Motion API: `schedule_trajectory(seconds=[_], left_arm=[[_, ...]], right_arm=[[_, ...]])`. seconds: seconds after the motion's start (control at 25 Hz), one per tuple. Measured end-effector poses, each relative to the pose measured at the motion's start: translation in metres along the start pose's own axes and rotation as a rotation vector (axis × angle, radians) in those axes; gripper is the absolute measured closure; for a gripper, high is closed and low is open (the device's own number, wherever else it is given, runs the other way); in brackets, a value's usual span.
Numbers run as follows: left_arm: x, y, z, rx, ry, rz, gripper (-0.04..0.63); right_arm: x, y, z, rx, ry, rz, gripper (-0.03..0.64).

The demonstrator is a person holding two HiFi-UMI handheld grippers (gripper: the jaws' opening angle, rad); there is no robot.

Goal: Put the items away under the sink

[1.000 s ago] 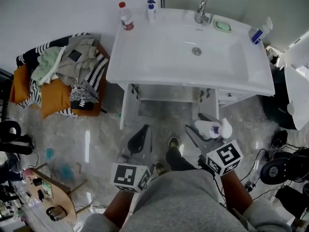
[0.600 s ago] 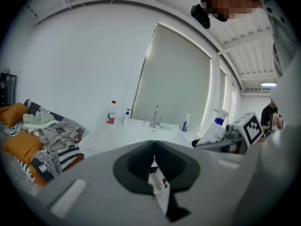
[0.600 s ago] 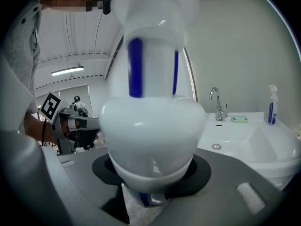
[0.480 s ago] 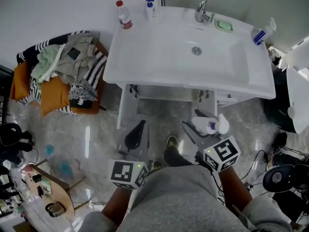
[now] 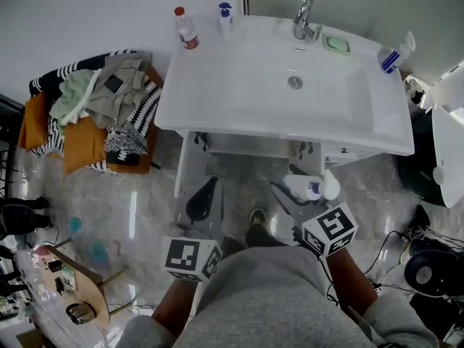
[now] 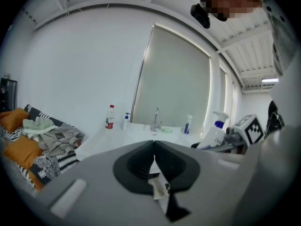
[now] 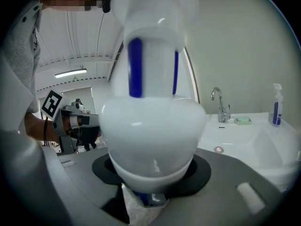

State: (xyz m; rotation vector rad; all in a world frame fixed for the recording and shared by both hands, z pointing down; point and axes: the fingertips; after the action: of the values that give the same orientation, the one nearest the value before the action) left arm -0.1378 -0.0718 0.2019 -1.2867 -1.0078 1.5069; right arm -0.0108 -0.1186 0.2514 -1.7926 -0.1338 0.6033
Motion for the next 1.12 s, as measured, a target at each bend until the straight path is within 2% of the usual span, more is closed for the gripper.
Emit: schedule_trajectory(seconds=[1.12], left_arm=[[0.006, 0.014, -0.006, -0.041, 0.025, -0.046, 0.584]], right_arm=[[-0.003, 0.007, -0.001, 0.030, 0.022, -0.019, 0.374]])
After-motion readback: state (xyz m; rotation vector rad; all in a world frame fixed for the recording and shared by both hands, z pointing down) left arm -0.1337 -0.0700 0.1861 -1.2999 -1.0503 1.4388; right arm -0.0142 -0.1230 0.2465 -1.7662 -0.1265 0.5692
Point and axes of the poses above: the fingertips, and each gripper's own axes: x backward along the fingers, z to its left, y out of its top, and after that the axes turned 3 degrees about y, right-handed
